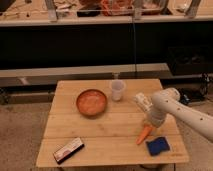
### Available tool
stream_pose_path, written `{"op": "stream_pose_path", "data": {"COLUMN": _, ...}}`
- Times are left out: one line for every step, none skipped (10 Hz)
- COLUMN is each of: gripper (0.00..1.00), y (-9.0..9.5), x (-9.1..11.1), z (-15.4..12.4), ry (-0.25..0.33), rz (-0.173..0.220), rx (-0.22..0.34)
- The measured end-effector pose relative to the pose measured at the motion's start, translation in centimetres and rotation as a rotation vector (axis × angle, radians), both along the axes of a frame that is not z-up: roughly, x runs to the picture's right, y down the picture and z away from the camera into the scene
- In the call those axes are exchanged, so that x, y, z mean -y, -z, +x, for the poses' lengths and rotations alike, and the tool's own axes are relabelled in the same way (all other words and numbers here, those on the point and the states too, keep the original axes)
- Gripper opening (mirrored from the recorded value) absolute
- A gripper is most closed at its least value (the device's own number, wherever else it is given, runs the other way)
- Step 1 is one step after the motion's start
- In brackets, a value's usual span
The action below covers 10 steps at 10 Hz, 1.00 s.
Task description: Place the pepper in the ceramic bowl
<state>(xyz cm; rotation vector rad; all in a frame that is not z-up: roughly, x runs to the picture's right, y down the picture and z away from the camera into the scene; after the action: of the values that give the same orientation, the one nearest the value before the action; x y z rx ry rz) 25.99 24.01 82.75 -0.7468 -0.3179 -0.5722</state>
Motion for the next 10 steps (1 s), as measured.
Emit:
{"op": "stream_pose_path", "data": {"gripper": 0.49, "y": -0.1, "x": 0.0, "z": -0.1, "ry": 0.001, "rz": -0.002, "rx": -0.004}}
{"op": "stream_pose_path", "data": {"gripper": 0.49, "y": -0.2, "x": -0.1, "z": -0.1, "ry": 0.002, "rz": -0.007, "rx": -0.009}}
{"op": "stream_pose_path", "data": {"gripper": 0.49, "y": -0.3, "x": -0.3, "z": -0.1, "ry": 0.002, "rz": -0.012, "rx": -0.017}}
{"op": "stream_pose_path", "data": {"gripper": 0.51, "y": -0.4, "x": -0.5, "z": -0.1, "ry": 0.0, "rz": -0.018, "rx": -0.023}}
{"op": "stream_pose_path", "data": {"gripper": 0.58, "y": -0.5, "x": -0.7, "z": -0.3, "ry": -0.001, "rz": -0.024, "rx": -0.027}}
{"op": "stream_pose_path", "data": {"gripper": 0.66, "y": -0.6, "x": -0.8, "z": -0.6, "ry": 0.005, "rz": -0.027, "rx": -0.023}}
{"op": "stream_pose_path", "data": {"gripper": 0.71, "y": -0.4, "x": -0.9, "z": -0.4, "ry": 0.004, "rz": -0.033, "rx": -0.027}}
{"op": "stream_pose_path", "data": {"gripper": 0.7, "y": -0.4, "x": -0.9, "z": -0.3, "ry": 0.004, "rz": -0.032, "rx": -0.028}}
{"op": "stream_pose_path", "data": {"gripper": 0.63, "y": -0.5, "x": -0.9, "z": -0.5, "ry": 0.005, "rz": -0.03, "rx": -0.026}}
{"op": "stream_pose_path", "data": {"gripper": 0.52, "y": -0.8, "x": -1.0, "z": -1.1, "ry": 0.002, "rz": -0.026, "rx": -0.027}}
